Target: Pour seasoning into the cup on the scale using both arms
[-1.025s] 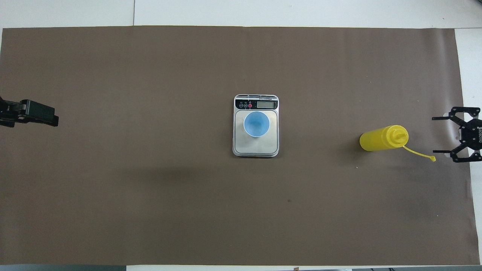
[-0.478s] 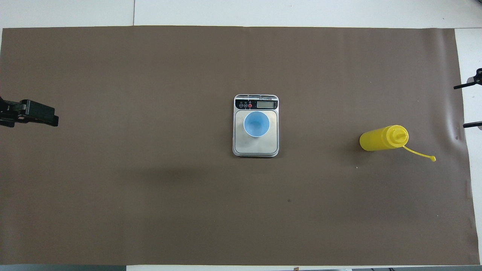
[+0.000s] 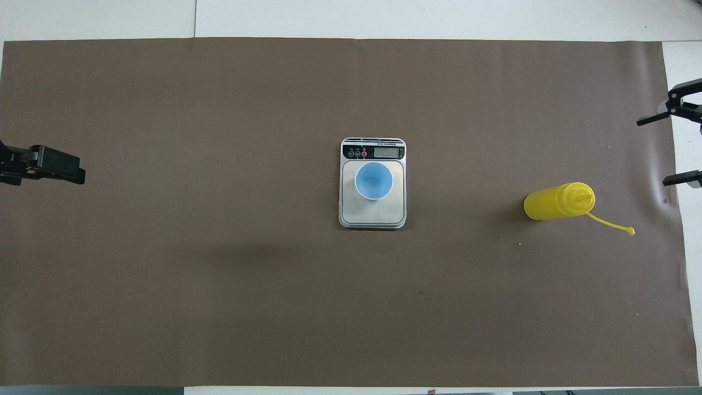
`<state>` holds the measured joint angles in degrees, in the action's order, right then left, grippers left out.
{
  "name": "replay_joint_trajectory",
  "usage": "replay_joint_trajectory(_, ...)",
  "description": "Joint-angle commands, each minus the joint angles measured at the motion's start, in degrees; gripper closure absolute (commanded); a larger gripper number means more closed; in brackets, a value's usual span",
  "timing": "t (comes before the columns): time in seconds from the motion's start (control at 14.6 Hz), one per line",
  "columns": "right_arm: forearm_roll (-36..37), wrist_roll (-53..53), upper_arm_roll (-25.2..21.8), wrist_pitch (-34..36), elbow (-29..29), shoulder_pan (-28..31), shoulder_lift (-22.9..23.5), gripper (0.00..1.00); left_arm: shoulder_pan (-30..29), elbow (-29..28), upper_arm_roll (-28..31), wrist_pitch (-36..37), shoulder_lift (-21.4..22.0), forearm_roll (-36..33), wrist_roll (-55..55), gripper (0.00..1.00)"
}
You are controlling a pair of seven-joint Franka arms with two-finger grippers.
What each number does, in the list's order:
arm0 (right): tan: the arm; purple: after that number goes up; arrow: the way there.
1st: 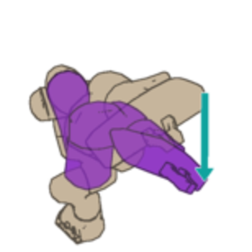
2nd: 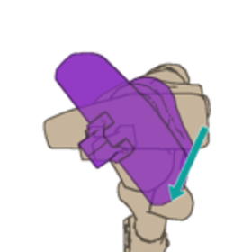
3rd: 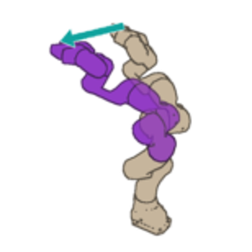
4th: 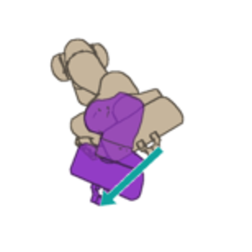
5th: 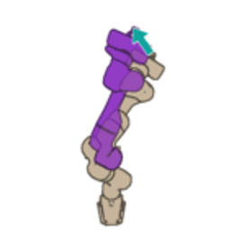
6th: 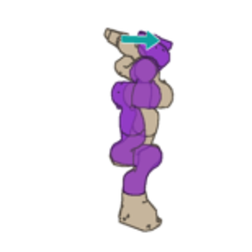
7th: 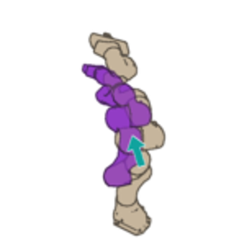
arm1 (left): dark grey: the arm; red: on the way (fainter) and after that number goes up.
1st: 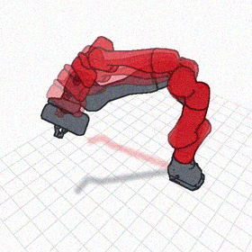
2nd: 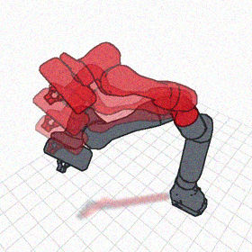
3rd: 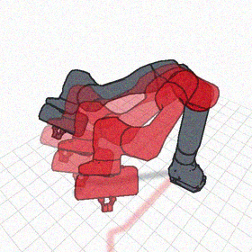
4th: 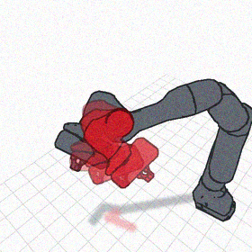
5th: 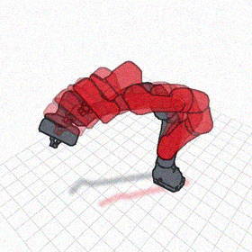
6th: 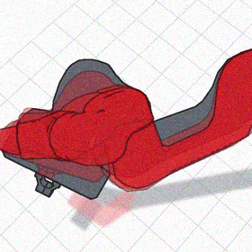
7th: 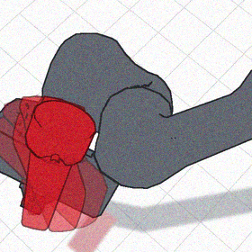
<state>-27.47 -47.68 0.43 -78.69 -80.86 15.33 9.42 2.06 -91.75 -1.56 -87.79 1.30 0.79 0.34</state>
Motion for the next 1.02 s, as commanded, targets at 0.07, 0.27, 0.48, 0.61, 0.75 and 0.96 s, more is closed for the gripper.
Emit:
replay_joint_trajectory(0.07, 3.03, 5.30, 0.72, -3.38, -0.62, -2.05, -1.95, 0.00, -0.12, -1.68, 0.06, -0.18, 1.60, -0.53, 0.36, 0.00)
replay_joint_trajectory(0.27, 13.89, 14.24, 0.63, -2.52, -0.27, -6.24, -2.22, 0.00, -0.12, -1.67, 0.06, -0.18, 1.60, -0.53, 0.36, 0.00)
replay_joint_trajectory(0.48, 22.54, 23.32, 0.02, -1.73, -0.79, -10.75, -3.88, 0.00, -0.12, -1.68, -0.02, -0.18, 1.60, -0.53, 0.36, 0.00)
replay_joint_trajectory(0.61, 22.81, 24.64, -1.21, 0.02, -1.58, -11.98, -5.63, 0.00, -0.12, -1.68, 0.06, -0.18, 1.60, -0.53, 0.36, 0.00)
replay_joint_trajectory(0.75, 25.35, 27.88, -1.83, -0.49, -5.53, -13.04, -8.09, 0.00, -0.12, -1.59, 0.06, -0.18, 1.60, -0.53, 0.36, 0.00)
replay_joint_trajectory(0.96, 27.04, 35.55, -2.36, -2.42, -8.44, -13.22, -10.30, 0.00, -0.12, -1.68, 0.06, -0.18, 1.60, -0.53, 0.36, 0.00)
